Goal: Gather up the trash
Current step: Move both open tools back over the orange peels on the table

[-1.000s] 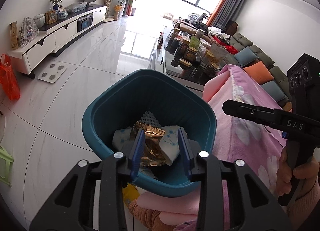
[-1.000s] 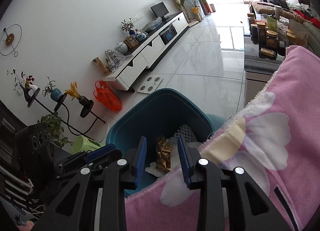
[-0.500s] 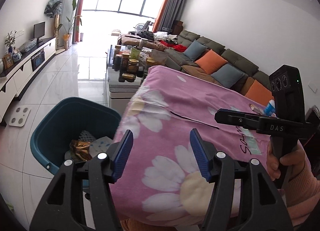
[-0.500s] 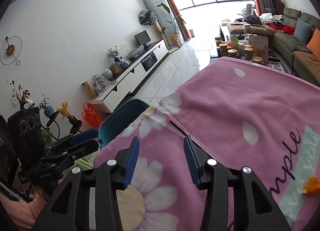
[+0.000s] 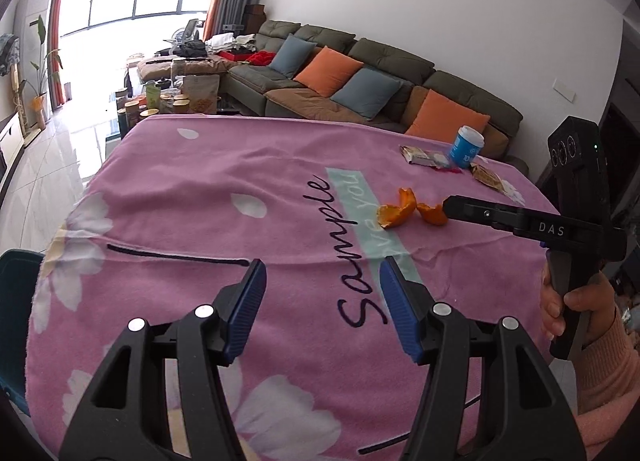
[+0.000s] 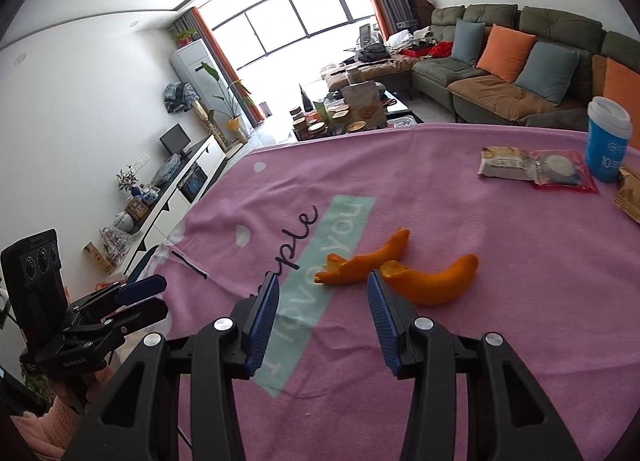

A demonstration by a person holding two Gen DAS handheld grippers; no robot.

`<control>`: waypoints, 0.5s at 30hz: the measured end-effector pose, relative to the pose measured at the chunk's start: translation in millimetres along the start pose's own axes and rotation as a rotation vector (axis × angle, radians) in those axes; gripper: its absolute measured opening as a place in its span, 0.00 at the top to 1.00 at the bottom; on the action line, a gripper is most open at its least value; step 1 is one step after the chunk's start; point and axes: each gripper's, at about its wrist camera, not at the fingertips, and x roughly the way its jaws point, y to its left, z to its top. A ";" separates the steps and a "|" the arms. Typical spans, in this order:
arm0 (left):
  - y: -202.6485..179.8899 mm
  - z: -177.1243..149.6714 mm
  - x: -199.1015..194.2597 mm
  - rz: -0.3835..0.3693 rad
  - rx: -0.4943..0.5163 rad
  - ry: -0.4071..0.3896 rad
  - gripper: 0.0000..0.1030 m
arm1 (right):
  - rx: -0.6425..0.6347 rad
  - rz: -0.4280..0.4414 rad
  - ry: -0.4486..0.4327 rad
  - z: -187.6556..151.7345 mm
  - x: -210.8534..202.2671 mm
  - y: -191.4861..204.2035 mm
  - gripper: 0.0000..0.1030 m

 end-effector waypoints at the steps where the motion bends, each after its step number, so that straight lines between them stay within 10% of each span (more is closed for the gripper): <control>1: -5.4 4.5 8.7 -0.016 0.011 0.009 0.43 | 0.014 -0.016 -0.005 -1.3 -2.7 -8.7 0.58; 15: -59.6 42.1 104.5 -0.065 0.117 0.152 0.47 | 0.142 -0.038 0.014 -3.4 4.5 -69.6 0.57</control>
